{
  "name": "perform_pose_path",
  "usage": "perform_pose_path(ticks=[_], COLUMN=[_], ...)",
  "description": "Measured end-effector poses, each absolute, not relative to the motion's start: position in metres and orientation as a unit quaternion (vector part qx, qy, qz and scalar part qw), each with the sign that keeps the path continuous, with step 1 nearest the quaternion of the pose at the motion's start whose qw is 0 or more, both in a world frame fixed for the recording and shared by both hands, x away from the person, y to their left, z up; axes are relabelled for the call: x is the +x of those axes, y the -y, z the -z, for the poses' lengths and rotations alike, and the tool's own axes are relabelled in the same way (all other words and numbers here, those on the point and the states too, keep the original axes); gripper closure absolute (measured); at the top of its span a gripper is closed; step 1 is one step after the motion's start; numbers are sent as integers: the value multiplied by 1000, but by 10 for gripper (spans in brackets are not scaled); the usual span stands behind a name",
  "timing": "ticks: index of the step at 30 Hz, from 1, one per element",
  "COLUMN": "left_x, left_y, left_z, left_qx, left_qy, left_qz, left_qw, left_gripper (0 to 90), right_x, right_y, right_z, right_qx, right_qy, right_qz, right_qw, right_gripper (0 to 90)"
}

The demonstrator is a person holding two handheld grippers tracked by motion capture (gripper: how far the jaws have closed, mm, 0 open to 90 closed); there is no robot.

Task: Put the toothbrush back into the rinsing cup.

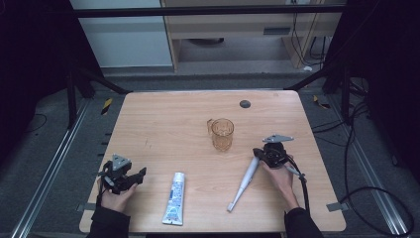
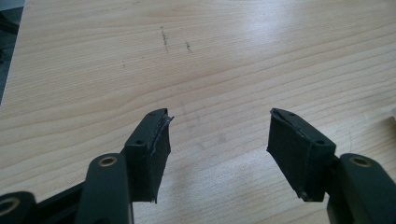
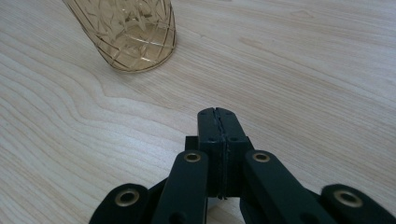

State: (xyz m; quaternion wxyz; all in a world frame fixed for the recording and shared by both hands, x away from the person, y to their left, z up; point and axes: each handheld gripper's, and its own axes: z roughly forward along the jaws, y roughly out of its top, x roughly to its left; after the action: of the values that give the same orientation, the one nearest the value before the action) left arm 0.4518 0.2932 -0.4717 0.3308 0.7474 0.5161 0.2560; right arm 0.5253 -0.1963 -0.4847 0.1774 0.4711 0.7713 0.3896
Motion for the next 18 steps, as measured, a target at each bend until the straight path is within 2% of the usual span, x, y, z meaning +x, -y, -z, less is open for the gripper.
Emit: perform_pose_path(ticks=[18], left_x=[450], left_y=[-294], left_z=[470], left_qx=[744], left_qy=[-517], left_qz=[-258], left_qw=[335], left_gripper=[379], right_x=[516], right_y=[209], right_z=[484], right_qx=[476], right_qy=[-782], right_qz=[-353], right_qw=[193], right_gripper=[898])
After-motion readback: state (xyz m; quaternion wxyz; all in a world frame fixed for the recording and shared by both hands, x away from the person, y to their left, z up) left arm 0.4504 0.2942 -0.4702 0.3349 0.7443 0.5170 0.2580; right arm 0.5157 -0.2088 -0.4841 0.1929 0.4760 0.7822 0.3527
